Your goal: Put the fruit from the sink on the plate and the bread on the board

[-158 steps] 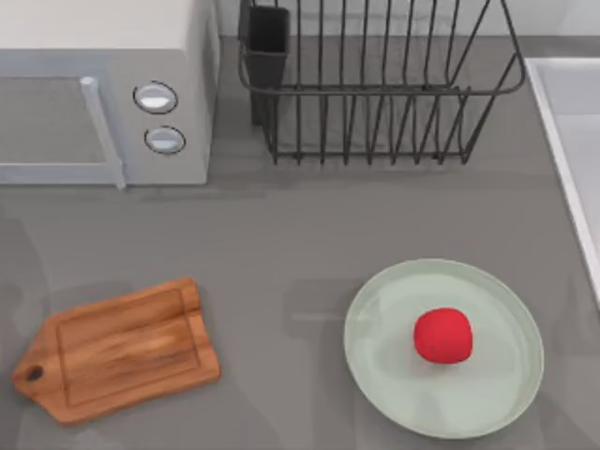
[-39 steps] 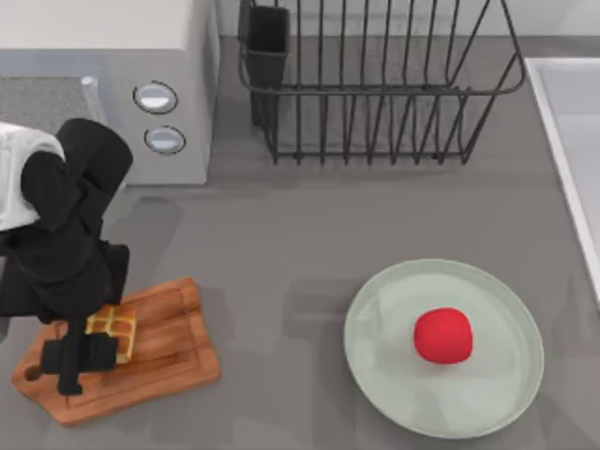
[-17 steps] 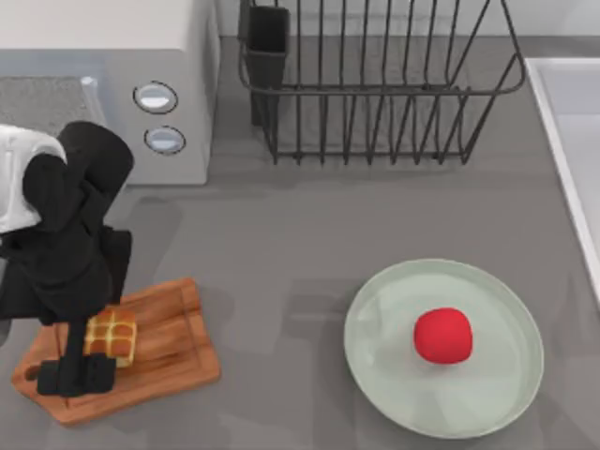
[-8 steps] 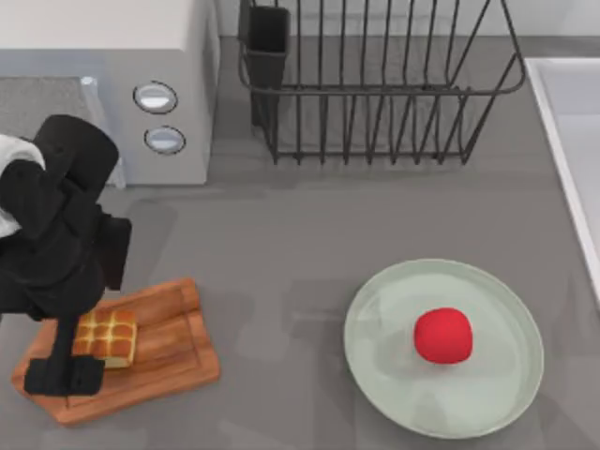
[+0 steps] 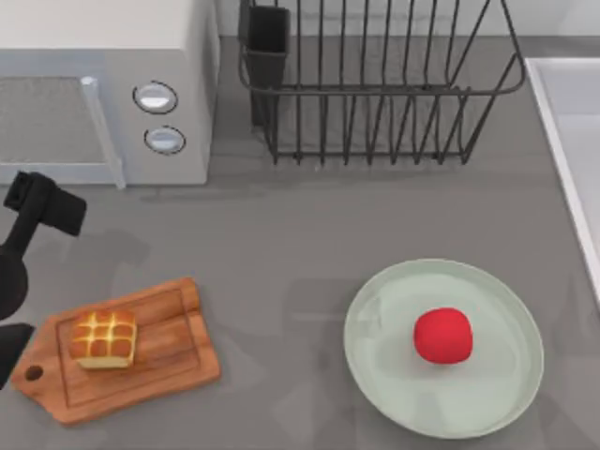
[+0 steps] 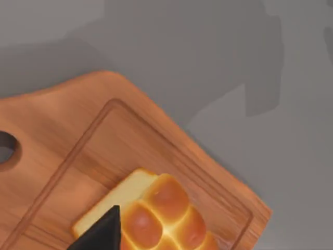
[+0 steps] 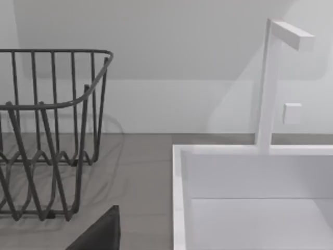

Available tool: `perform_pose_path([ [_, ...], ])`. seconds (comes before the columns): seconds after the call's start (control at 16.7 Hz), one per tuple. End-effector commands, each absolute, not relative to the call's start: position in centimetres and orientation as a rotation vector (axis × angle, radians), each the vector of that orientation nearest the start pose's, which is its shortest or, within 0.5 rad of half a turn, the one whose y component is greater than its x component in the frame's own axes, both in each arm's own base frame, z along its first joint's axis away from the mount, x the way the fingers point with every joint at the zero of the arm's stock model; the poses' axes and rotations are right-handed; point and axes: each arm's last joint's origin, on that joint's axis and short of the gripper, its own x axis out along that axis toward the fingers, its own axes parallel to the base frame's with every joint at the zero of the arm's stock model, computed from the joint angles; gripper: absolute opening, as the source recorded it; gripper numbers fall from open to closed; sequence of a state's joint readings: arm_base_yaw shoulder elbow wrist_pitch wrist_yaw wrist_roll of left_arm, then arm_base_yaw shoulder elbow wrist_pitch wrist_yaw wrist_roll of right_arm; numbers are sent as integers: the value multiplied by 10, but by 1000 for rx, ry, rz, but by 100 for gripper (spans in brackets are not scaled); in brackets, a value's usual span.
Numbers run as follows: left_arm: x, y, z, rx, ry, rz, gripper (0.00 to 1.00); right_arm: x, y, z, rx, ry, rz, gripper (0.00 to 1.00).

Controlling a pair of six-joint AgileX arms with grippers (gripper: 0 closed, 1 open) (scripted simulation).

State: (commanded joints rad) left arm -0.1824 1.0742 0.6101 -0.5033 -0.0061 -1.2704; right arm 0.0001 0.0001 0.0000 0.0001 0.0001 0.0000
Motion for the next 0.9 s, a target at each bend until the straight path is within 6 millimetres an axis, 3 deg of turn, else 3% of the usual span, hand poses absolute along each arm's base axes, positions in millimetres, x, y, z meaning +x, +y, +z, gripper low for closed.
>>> perform_pose_path([
  [0.3,150,-12,205,-687,527,149,100,106,-1,160,0,0,0,100],
  [0.48,123,-5,199,-400,276,46,100,106,-1,160,0,0,0,100],
  [0.66,110,-2,184,-179,101,10,100,106,-1,160,0,0,0,100],
  [0.9,106,-1,164,-18,6,0,100,106,-1,160,0,0,0,100],
])
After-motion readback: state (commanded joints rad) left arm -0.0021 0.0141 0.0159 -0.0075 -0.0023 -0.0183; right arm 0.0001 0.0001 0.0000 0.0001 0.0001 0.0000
